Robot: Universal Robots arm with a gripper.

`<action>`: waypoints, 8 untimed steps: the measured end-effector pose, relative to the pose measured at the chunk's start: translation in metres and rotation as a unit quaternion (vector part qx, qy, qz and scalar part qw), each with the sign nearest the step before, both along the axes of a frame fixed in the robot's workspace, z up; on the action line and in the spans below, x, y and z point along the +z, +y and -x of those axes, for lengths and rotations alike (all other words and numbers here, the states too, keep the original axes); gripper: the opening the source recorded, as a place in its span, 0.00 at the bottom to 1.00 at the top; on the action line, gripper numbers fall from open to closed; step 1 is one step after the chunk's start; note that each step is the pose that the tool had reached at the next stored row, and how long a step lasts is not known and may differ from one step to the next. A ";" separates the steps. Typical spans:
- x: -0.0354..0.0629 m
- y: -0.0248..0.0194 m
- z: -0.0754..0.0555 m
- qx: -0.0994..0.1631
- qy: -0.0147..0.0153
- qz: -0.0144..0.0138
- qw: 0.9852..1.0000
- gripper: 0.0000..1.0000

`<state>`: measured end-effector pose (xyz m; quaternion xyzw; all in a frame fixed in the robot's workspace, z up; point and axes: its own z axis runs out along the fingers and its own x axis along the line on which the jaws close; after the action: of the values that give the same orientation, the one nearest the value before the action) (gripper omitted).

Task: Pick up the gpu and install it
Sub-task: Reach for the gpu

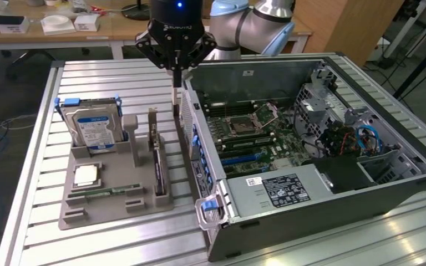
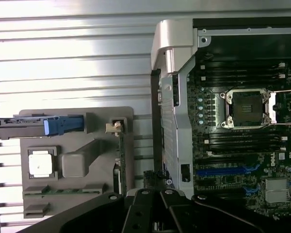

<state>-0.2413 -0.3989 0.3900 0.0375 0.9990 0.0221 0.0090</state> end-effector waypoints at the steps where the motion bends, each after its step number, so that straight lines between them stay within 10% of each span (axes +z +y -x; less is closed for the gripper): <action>1: -0.0001 0.0000 0.001 0.000 0.000 0.000 1.000 0.11; 8: -0.0003 0.0000 0.010 0.000 0.000 0.000 1.000 0.11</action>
<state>-0.2515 -0.3989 0.3897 0.0375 0.9990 0.0221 0.0087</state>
